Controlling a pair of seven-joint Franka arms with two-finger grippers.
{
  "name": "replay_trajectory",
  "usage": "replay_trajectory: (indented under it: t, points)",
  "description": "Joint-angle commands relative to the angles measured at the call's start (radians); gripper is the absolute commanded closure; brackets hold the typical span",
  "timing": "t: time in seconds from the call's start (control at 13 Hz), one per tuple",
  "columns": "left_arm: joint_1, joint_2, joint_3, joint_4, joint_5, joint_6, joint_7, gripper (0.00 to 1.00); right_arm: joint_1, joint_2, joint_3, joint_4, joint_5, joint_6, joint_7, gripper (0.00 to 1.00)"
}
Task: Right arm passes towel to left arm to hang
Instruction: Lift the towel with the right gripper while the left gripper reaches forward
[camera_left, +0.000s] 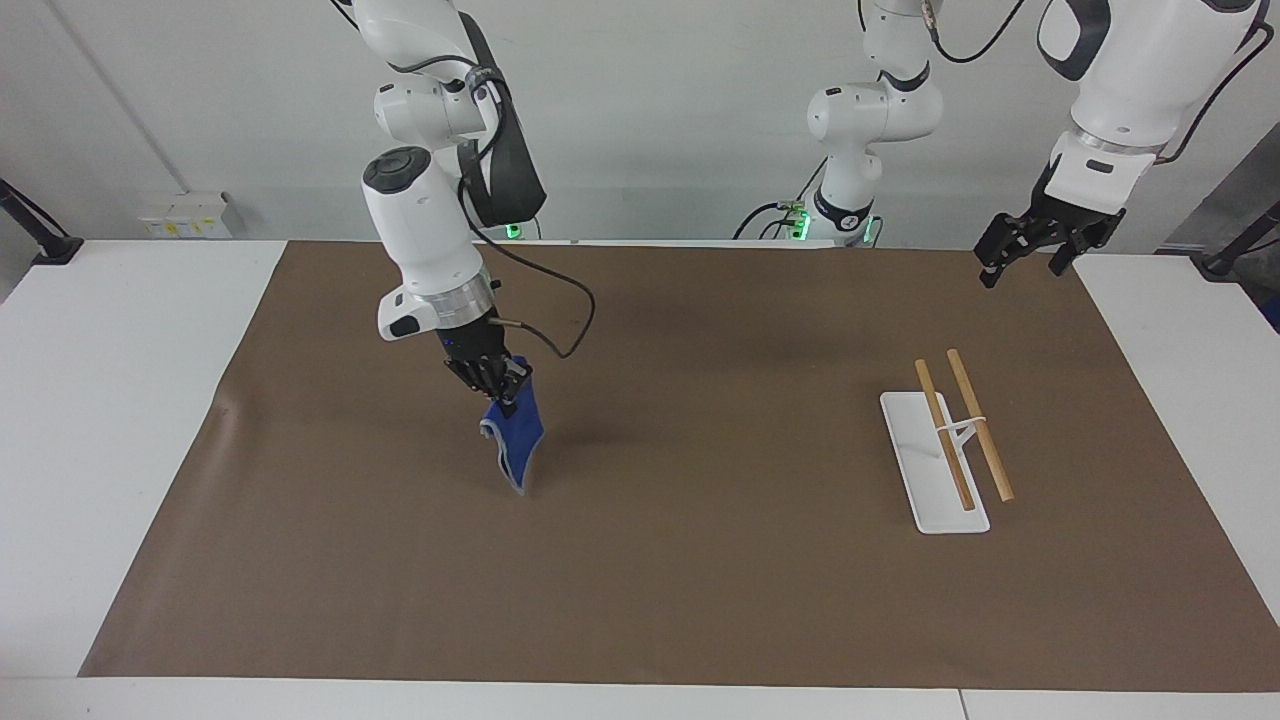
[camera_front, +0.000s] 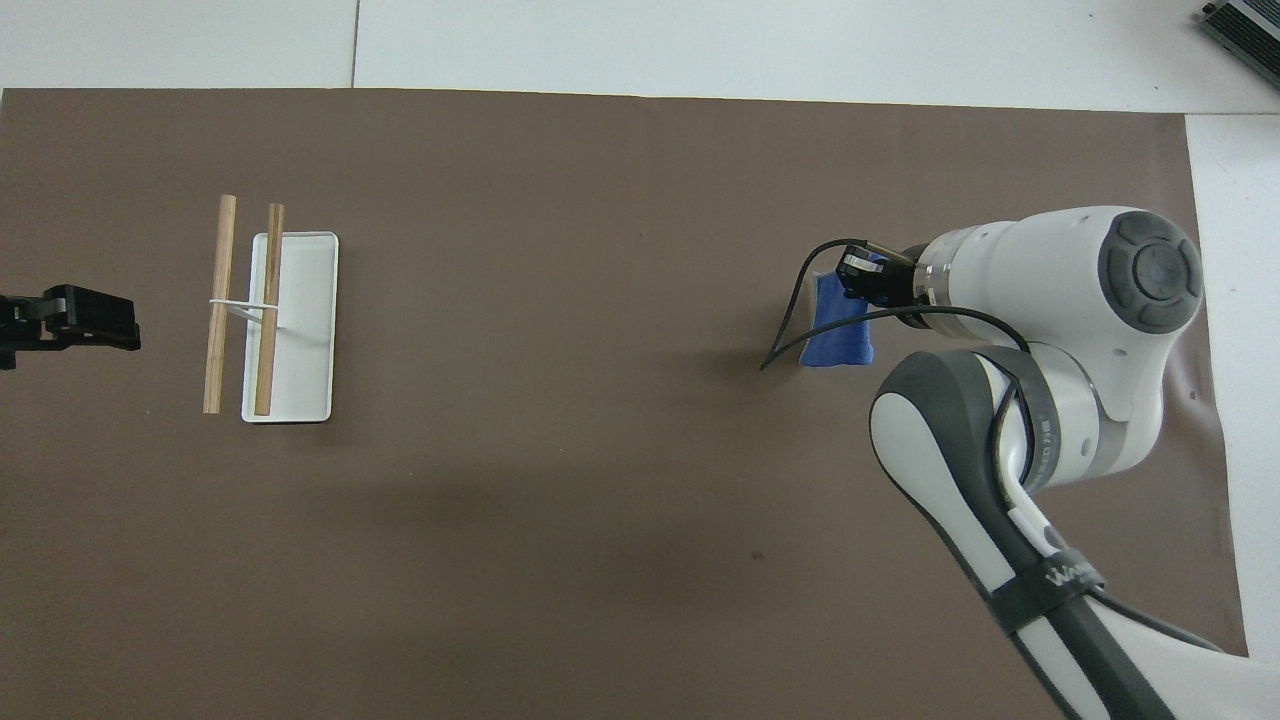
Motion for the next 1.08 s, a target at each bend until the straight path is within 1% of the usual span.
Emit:
replay_trajectory:
  t: [0.0, 0.23, 0.39, 0.46, 0.69, 0.77, 0.85, 0.93, 1.0]
  points:
    - [0.011, -0.029, -0.005, -0.032, -0.014, 0.008, 0.008, 0.00, 0.019, -0.013, 0.018, 0.038, 0.105, -0.022, 0.104, 1.00]
    - [0.008, -0.031, -0.006, -0.032, -0.014, 0.002, 0.004, 0.00, 0.040, -0.007, 0.032, 0.089, 0.195, -0.002, 0.207, 1.00]
    - [-0.009, -0.031, -0.017, -0.032, -0.014, -0.012, 0.011, 0.00, 0.051, -0.004, 0.042, 0.122, 0.206, -0.002, 0.293, 1.00]
    - [-0.009, -0.031, -0.020, -0.031, -0.019, -0.010, 0.009, 0.00, 0.083, -0.002, 0.045, 0.141, 0.212, -0.002, 0.327, 1.00]
    - [-0.024, -0.032, -0.032, -0.038, -0.108, 0.001, 0.003, 0.00, 0.102, -0.001, 0.052, 0.167, 0.212, 0.004, 0.448, 1.00]
    - [-0.024, -0.034, -0.034, -0.040, -0.132, 0.005, 0.004, 0.00, 0.108, 0.001, 0.074, 0.172, 0.235, 0.006, 0.459, 1.00]
    - [-0.024, -0.040, -0.034, -0.057, -0.184, 0.026, 0.003, 0.00, 0.108, 0.002, 0.076, 0.179, 0.284, 0.008, 0.493, 1.00]
    - [-0.024, -0.058, -0.032, -0.099, -0.251, 0.069, -0.003, 0.00, 0.108, 0.010, 0.076, 0.198, 0.324, 0.008, 0.542, 1.00]
    - [-0.024, -0.083, -0.032, -0.148, -0.305, 0.120, -0.044, 0.00, 0.110, 0.025, 0.078, 0.218, 0.334, 0.008, 0.582, 1.00]
